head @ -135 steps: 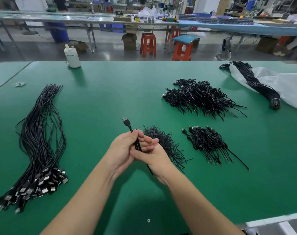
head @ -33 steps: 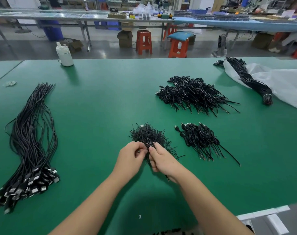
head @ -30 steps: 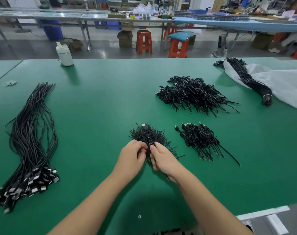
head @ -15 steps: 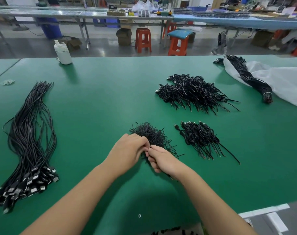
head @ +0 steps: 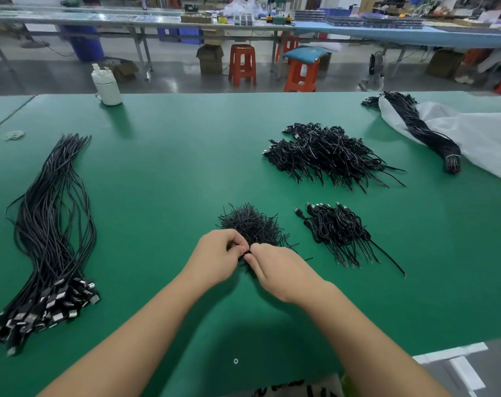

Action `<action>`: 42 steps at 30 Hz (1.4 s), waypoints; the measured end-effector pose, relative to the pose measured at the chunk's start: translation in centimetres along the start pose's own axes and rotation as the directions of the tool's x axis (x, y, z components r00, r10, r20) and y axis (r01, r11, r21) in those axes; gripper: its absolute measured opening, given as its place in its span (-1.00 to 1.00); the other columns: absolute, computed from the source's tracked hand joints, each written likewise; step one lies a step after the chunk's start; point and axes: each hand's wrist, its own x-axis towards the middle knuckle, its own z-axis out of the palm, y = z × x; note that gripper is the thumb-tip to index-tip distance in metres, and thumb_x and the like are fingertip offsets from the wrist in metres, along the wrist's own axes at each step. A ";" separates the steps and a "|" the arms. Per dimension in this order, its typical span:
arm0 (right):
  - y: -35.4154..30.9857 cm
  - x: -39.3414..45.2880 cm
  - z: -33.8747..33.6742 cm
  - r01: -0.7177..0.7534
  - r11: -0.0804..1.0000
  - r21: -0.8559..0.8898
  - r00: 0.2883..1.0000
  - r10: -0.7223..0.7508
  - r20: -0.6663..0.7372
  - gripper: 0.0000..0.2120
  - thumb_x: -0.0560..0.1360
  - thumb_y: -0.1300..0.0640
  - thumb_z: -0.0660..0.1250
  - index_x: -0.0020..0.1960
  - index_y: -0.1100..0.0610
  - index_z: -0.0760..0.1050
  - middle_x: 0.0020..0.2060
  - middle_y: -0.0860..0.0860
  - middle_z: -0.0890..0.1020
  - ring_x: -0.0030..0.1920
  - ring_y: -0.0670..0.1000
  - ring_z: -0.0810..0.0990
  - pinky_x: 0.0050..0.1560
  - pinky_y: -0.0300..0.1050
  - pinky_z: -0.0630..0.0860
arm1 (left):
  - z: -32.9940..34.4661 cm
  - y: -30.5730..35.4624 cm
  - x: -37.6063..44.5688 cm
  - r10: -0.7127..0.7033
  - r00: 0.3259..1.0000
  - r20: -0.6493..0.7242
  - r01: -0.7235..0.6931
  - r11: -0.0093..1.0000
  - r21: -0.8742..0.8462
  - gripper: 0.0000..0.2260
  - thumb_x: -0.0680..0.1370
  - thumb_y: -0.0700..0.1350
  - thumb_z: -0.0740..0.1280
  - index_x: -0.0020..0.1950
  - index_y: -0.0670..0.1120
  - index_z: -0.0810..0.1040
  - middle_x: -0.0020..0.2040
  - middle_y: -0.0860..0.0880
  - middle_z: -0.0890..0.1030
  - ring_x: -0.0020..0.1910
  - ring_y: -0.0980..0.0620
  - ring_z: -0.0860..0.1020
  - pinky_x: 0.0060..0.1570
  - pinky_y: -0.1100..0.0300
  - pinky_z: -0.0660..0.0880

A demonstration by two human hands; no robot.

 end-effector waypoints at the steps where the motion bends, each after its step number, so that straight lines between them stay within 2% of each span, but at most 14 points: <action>1: 0.0 -0.1 -0.1 0.018 1.000 -0.019 1.000 -0.018 -0.009 -0.75 0.69 -0.06 -0.03 -0.09 0.04 0.23 -0.19 0.02 0.44 -0.13 0.19 0.54 -0.19 0.01 0.30 | 0.0 -0.1 0.1 -0.029 1.000 0.011 0.029 0.999 -0.038 -0.81 0.52 -0.18 0.37 -0.25 0.07 0.56 -0.32 0.09 0.60 -0.36 0.16 0.45 -0.34 0.32 0.33; 6: -0.1 -0.5 -0.1 0.084 0.993 -0.082 0.995 -0.089 -0.053 -0.76 0.68 -0.05 0.00 -0.12 0.02 0.23 -0.16 0.04 0.55 -0.17 0.17 0.56 -0.15 0.05 0.43 | -0.1 -0.5 0.2 -0.142 0.986 0.092 0.164 0.942 -0.294 -0.91 0.49 -0.18 0.46 -0.12 -0.01 0.59 -0.28 0.04 0.62 -0.46 0.25 0.46 -0.37 0.31 0.38; 8: 0.0 -0.6 0.0 0.101 0.990 -0.098 0.992 -0.108 -0.071 -0.76 0.67 -0.05 0.02 -0.14 0.00 0.23 -0.18 0.02 0.57 -0.20 0.16 0.56 -0.19 0.02 0.39 | -0.2 -0.8 0.1 -0.163 0.983 0.089 0.183 0.928 -0.323 -0.92 0.46 -0.15 0.49 -0.15 -0.06 0.61 -0.35 0.05 0.59 -0.46 0.16 0.43 -0.36 0.25 0.36; 10: 0.1 -0.6 0.1 0.115 0.985 -0.127 0.988 -0.127 -0.088 -0.75 0.67 -0.05 0.03 -0.16 0.00 0.25 -0.20 0.01 0.58 -0.22 0.15 0.57 -0.23 0.01 0.35 | -0.3 -0.9 0.0 -0.148 0.986 0.080 0.165 0.948 -0.273 -0.92 0.46 -0.10 0.49 -0.22 -0.05 0.64 -0.43 0.08 0.56 -0.46 0.11 0.37 -0.40 0.25 0.31; 13: 0.2 -0.6 0.1 0.116 0.974 -0.192 0.985 -0.137 -0.102 -0.71 0.66 -0.07 0.01 -0.19 0.01 0.27 -0.23 0.02 0.61 -0.24 0.16 0.58 -0.26 0.01 0.36 | -0.4 -0.7 0.0 -0.116 0.992 0.054 0.123 0.982 -0.144 -0.80 0.54 0.01 0.39 -0.27 0.03 0.68 -0.52 0.14 0.51 -0.53 0.17 0.31 -0.46 0.27 0.27; 15: 0.3 -0.5 0.1 0.114 0.967 -0.229 0.984 -0.141 -0.105 -0.70 0.65 -0.07 0.02 -0.21 0.02 0.29 -0.26 0.02 0.62 -0.26 0.17 0.59 -0.29 -0.01 0.34 | -0.4 -0.5 0.0 -0.104 0.994 0.043 0.108 0.988 -0.111 -0.71 0.57 0.09 0.33 -0.28 0.01 0.68 -0.52 0.06 0.50 -0.53 0.15 0.29 -0.44 0.24 0.28; 17: 0.2 -0.4 0.1 0.120 0.958 -0.260 0.983 -0.151 -0.103 -0.70 0.64 -0.06 0.03 -0.21 0.03 0.30 -0.28 0.04 0.63 -0.29 0.18 0.59 -0.33 -0.04 0.29 | -0.5 -0.4 0.0 -0.089 0.995 0.054 0.093 0.993 -0.076 -0.64 0.54 0.15 0.35 -0.32 -0.05 0.64 -0.56 0.01 0.38 -0.55 0.12 0.22 -0.52 0.27 0.21; 20: -0.1 -0.4 0.2 0.123 0.943 -0.309 0.983 -0.159 -0.094 -0.68 0.64 -0.06 0.02 -0.17 0.04 0.39 -0.27 0.03 0.64 -0.28 0.17 0.60 -0.34 -0.06 0.25 | -0.7 -0.5 0.0 -0.072 0.992 0.099 0.075 0.997 -0.027 -0.74 0.50 0.06 0.43 -0.35 -0.01 0.66 -0.58 0.07 0.40 -0.58 0.12 0.22 -0.57 0.31 0.17; 23: -0.2 -0.3 0.4 0.118 0.936 -0.332 0.986 -0.149 -0.069 -0.66 0.65 -0.07 -0.01 -0.16 0.03 0.41 -0.23 0.02 0.65 -0.24 0.16 0.61 -0.31 -0.05 0.24 | -0.8 -0.6 -0.1 -0.051 0.992 0.120 0.050 0.999 0.007 -0.82 0.48 -0.06 0.47 -0.33 0.06 0.67 -0.45 0.09 0.59 -0.53 0.19 0.33 -0.47 0.29 0.30; 26: -0.3 -0.3 0.3 0.133 0.930 -0.344 0.986 -0.159 -0.048 -0.70 0.66 -0.06 0.00 -0.17 0.02 0.33 -0.23 0.03 0.64 -0.24 0.17 0.62 -0.31 -0.05 0.24 | -0.7 -0.4 -0.2 -0.045 0.990 0.135 0.039 0.998 0.048 -0.80 0.48 -0.10 0.47 -0.33 0.09 0.63 -0.40 0.10 0.60 -0.43 0.16 0.42 -0.35 0.25 0.39; 30: -0.5 -0.2 0.5 0.152 0.923 -0.353 0.986 -0.165 -0.008 -0.72 0.68 -0.06 0.02 -0.13 0.02 0.31 -0.18 0.03 0.65 -0.22 0.17 0.61 -0.29 -0.05 0.23 | -0.5 -0.2 -0.5 -0.039 0.986 0.160 0.023 0.994 0.102 -0.86 0.48 -0.15 0.43 -0.27 0.01 0.66 -0.28 0.02 0.68 -0.34 0.08 0.48 -0.22 0.17 0.50; 33: -0.6 -0.2 0.7 0.163 0.916 -0.367 0.986 -0.161 0.036 -0.72 0.69 -0.08 0.03 -0.11 0.03 0.33 -0.16 0.02 0.65 -0.21 0.16 0.62 -0.28 -0.05 0.21 | -0.2 -0.3 -0.9 -0.022 0.986 0.166 -0.005 0.987 0.163 -0.84 0.50 -0.17 0.38 -0.26 0.02 0.62 -0.27 0.03 0.66 -0.33 0.09 0.48 -0.20 0.17 0.49; 39: -0.6 -0.1 0.7 0.123 0.916 -0.382 0.992 -0.103 0.074 -0.65 0.67 -0.16 0.04 -0.09 0.04 0.42 -0.14 0.04 0.66 -0.12 0.16 0.64 -0.26 -0.06 0.25 | 0.3 -0.9 -1.3 0.126 0.973 0.192 -0.191 0.906 0.377 -0.89 0.55 -0.11 0.26 -0.13 0.10 0.44 -0.18 0.12 0.57 -0.13 0.00 0.54 -0.11 0.11 0.51; 42: -0.2 0.1 -0.3 0.102 0.933 -0.346 0.995 -0.092 0.044 -0.61 0.60 -0.24 0.14 -0.01 0.05 0.51 -0.02 0.04 0.64 0.06 0.12 0.58 -0.11 -0.05 0.37 | 0.1 -1.5 -1.1 0.080 0.976 0.205 -0.138 0.948 0.288 -0.88 0.55 -0.09 0.29 -0.17 0.09 0.44 -0.24 0.13 0.56 -0.25 0.10 0.50 -0.19 0.22 0.47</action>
